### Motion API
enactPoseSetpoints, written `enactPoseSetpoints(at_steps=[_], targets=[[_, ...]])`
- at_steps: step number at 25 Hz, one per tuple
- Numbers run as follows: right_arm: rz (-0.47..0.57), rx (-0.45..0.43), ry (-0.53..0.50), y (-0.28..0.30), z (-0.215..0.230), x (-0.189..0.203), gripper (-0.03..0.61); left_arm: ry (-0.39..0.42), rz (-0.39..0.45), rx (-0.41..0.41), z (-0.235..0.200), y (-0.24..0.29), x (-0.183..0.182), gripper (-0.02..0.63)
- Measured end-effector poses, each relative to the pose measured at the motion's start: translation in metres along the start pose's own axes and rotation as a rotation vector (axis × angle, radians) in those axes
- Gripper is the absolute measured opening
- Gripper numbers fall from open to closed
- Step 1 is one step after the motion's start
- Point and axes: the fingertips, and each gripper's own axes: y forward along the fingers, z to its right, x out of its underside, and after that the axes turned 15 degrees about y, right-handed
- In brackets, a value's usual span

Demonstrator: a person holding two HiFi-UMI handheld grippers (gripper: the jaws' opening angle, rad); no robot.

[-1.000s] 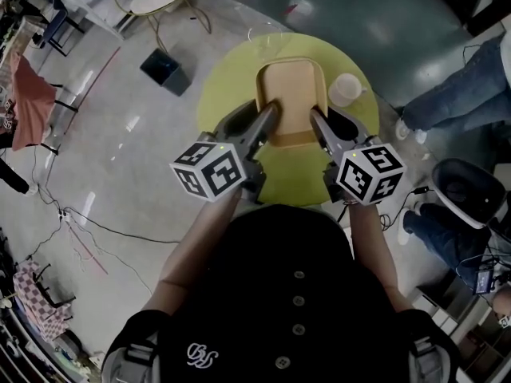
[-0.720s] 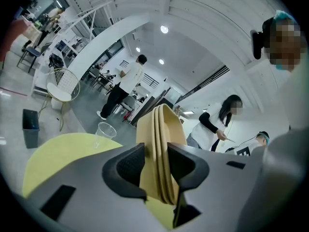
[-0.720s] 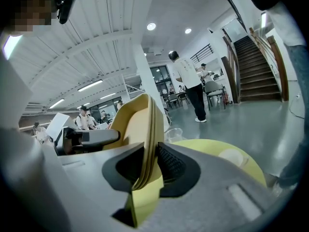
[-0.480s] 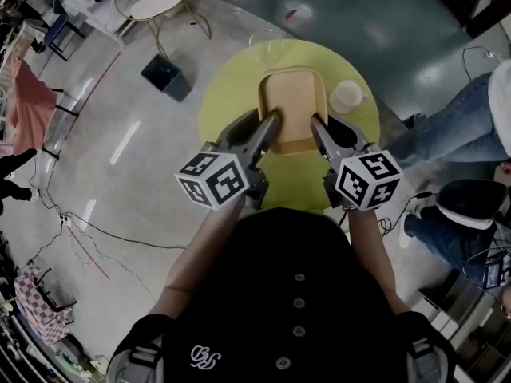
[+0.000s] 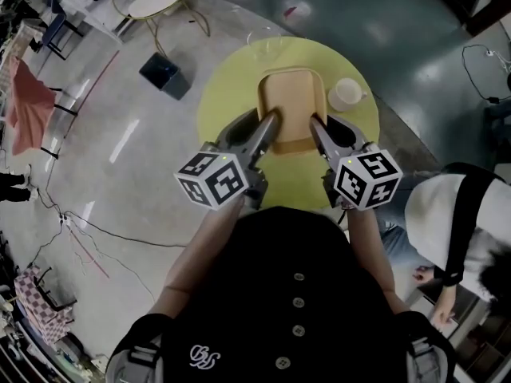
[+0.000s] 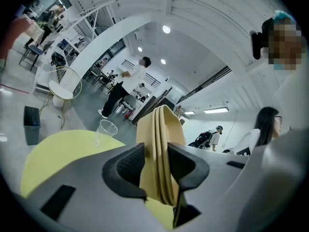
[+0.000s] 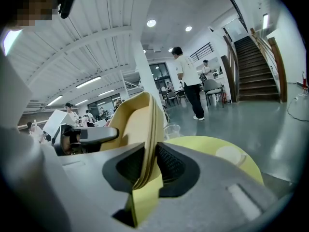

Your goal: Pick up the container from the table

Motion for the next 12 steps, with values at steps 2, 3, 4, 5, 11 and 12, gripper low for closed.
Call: enactPoseSetpoints(at_steps=[2,3,4,5,11,12], targets=[[-0.005,0.001,-0.004,-0.0002,-0.0008,-0.0006,0.057,-0.001,-0.001,-0.003,0.0004,-0.0006,-0.0009,0.129],[-0.007,0.002,-0.006,-0.0001,-0.001,-0.0006,0.057,-0.002,-0.001,-0.004,0.0004,-0.0008,-0.0008,0.129],[-0.009,0.003,-0.009,0.0,-0.0008,-0.0003,0.057,-0.004,-0.001,-0.005,0.0002,-0.0008,-0.0002,0.129],[-0.01,0.003,-0.01,0.0004,-0.0004,0.0003,0.057,-0.006,0.0,-0.006,-0.0002,-0.0006,0.0006,0.129],[-0.012,0.005,-0.021,0.0008,0.0007,0.0007,0.055,-0.007,0.002,-0.008,-0.0002,-0.0004,0.0024,0.129],[-0.012,0.006,-0.022,0.0005,0.0001,-0.0001,0.054,-0.007,0.002,-0.009,0.0002,-0.0008,0.0018,0.129]])
